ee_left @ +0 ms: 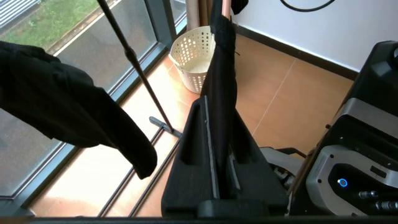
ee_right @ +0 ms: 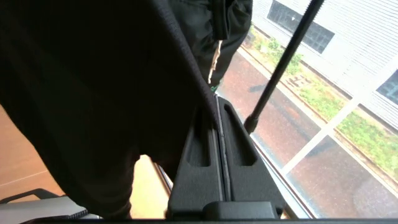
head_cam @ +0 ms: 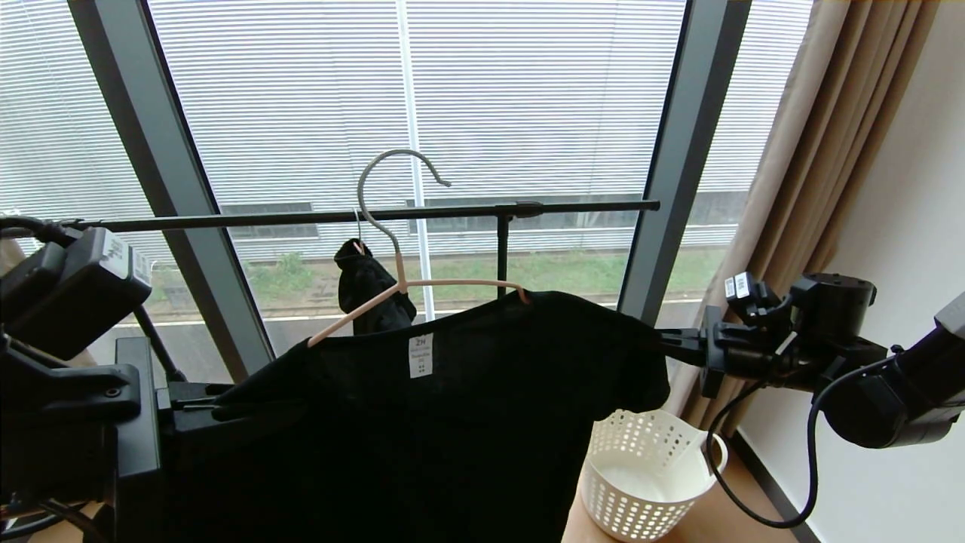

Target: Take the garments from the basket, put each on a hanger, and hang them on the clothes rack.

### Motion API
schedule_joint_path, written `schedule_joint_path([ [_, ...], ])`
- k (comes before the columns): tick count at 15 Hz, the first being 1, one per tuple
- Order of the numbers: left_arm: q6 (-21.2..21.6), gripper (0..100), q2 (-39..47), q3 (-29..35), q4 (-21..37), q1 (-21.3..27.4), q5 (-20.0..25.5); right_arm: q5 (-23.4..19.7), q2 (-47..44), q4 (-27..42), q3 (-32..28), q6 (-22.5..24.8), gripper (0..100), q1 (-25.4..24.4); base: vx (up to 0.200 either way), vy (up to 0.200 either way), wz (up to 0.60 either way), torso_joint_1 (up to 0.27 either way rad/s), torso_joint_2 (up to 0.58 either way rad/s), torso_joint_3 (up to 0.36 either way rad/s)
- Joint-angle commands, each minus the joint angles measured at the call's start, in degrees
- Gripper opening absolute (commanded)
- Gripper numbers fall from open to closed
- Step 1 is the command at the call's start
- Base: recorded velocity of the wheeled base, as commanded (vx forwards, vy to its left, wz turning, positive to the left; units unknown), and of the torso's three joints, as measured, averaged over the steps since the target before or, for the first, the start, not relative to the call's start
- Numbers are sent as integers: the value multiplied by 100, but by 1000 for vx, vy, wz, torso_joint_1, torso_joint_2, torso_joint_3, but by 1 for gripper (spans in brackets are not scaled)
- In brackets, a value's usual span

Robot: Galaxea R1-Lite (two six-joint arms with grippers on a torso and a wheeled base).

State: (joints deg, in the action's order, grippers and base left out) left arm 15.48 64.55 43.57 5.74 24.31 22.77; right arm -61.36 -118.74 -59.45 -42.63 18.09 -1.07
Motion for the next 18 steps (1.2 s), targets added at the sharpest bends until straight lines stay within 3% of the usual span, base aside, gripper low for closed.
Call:
schedule_joint_path([
  [1, -1, 0, -74, -41, -3, -58, -1, 1, -71, -5, -17, 1, 0, 11, 0, 0, 0, 0, 0, 0],
  [5, -1, 0, -39, -94, -3, -67, -10, 1, 149, 145, 123, -86, 0, -130, 0, 0, 0, 0, 0, 0],
  [6, -28, 0, -39, -94, -3, -67, -10, -8, 184, 162, 115, -95, 100, -148, 0, 0, 0, 0, 0, 0],
  [9, -283, 0, -30, -68, -100, -216, -18, 80, 342, 171, 141, -95, 100, -235, 0, 0, 0, 0, 0, 0],
  [10, -309, 0, 14, -94, -196, -339, -18, 528, 378, 171, 141, -95, 100, -350, 0, 0, 0, 0, 0, 0],
  [11, -309, 0, 163, -94, -240, -524, -45, 1442, 360, 171, 71, -95, 100, -596, 0, 0, 0, 0, 0, 0],
  [13, -309, 0, 550, -33, -293, -805, -54, 2427, 404, 232, -52, -271, 100, -930, 0, 0, 0, 0, 0, 0],
  [16, -529, 0, 1112, 2, -715, -858, -300, 2673, 782, 628, -211, -728, 100, -1132, 0, 0, 0, 0, 0, 0],
  [18, -845, 0, 1877, 275, -1233, -647, -1126, 2699, 1125, 1023, -290, -886, 100, -1132, 0, 0, 0, 0, 0, 0],
])
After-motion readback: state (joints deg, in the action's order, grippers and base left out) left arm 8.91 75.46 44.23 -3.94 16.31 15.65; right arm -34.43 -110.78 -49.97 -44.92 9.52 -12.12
